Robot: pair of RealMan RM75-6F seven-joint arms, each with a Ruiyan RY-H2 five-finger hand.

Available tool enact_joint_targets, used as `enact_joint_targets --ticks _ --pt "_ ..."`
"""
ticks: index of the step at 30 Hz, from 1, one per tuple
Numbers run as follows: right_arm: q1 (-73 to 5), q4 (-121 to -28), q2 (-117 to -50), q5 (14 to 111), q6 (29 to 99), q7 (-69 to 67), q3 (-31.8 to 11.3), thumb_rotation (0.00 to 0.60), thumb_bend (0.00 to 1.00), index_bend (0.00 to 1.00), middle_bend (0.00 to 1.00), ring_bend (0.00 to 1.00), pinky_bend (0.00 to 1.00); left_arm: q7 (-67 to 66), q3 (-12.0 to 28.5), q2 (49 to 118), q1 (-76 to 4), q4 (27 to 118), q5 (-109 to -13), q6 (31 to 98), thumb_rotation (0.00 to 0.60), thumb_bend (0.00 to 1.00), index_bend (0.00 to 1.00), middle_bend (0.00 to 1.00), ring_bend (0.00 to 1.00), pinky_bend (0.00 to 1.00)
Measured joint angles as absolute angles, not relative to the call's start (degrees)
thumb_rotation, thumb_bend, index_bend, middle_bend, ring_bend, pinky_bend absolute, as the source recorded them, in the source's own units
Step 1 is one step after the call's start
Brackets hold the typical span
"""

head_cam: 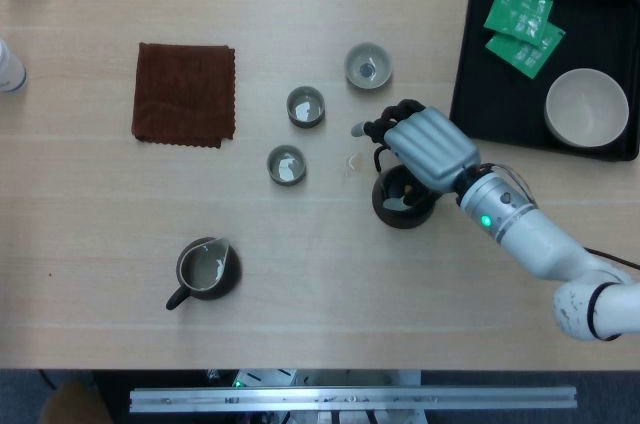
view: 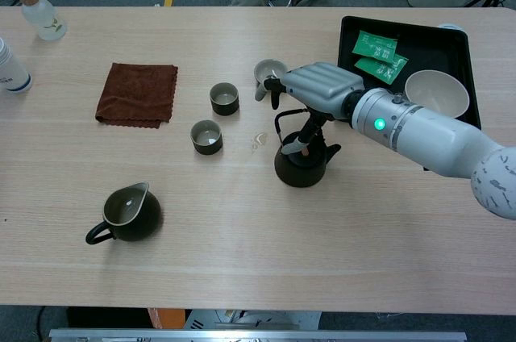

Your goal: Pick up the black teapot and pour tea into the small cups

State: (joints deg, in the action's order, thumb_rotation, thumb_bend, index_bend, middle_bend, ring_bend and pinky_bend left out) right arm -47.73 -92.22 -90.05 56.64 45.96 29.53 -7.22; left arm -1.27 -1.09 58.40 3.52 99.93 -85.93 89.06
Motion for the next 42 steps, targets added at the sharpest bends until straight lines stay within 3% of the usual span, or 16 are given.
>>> enact_joint_targets --ticks 18,42 --pt "-48.26 -97.8 -87.8 59.21 46.21 29.18 -2.76 0.482 0.0 0.21 0.36 0.22 0.18 -0.96 -1.31 58.67 3.98 99.47 -86.09 89.46 0.599 0.3 0.16 0.12 0.11 0.13" --pt "-45.66 -108.22 -79.09 69.91 46.23 25.44 4.11 0.481 0.0 0.21 0.37 0.25 0.18 -1.1 -1.38 58.61 4.24 99.7 -86.41 89.73 0.6 0.3 0.16 0.12 0.11 0.13"
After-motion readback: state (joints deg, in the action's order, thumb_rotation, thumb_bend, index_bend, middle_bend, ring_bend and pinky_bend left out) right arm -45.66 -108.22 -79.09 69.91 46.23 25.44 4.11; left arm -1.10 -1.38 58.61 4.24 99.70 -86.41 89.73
